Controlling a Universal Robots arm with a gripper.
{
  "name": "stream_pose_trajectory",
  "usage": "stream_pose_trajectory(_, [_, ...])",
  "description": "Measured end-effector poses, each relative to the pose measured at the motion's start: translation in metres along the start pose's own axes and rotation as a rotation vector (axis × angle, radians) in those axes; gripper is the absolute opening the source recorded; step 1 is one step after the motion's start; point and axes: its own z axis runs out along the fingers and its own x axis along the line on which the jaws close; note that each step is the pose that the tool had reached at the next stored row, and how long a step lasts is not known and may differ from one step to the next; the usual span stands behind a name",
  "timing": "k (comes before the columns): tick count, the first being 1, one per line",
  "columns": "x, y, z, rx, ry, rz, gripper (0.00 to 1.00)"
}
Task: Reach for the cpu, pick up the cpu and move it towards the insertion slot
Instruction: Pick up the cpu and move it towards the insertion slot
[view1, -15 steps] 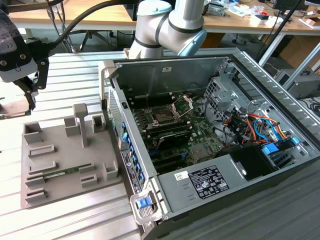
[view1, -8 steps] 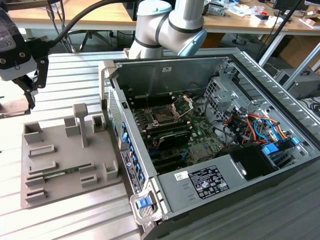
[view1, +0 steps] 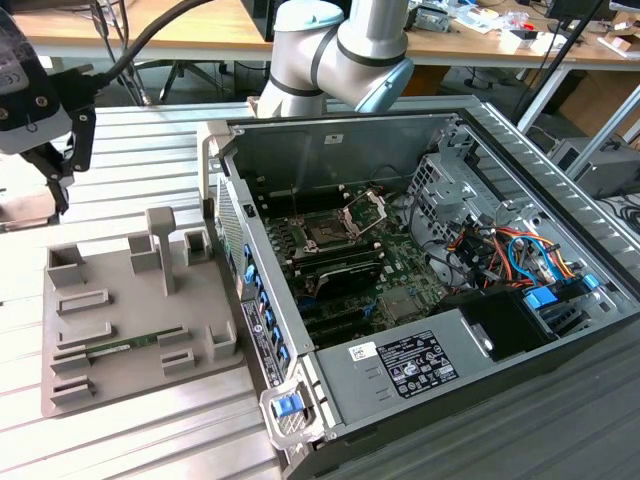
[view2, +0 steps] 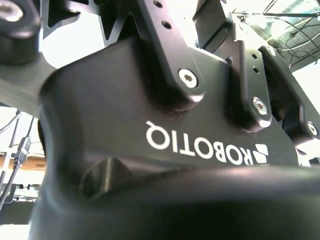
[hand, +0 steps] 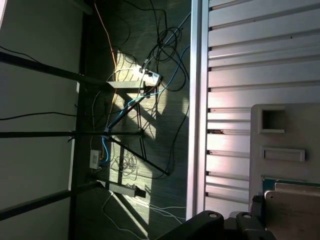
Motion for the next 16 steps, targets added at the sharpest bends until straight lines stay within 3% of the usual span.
stream_pose_trajectory(16, [0.0,0.0003,-0.0079,0.0,0.0,0.0,0.55])
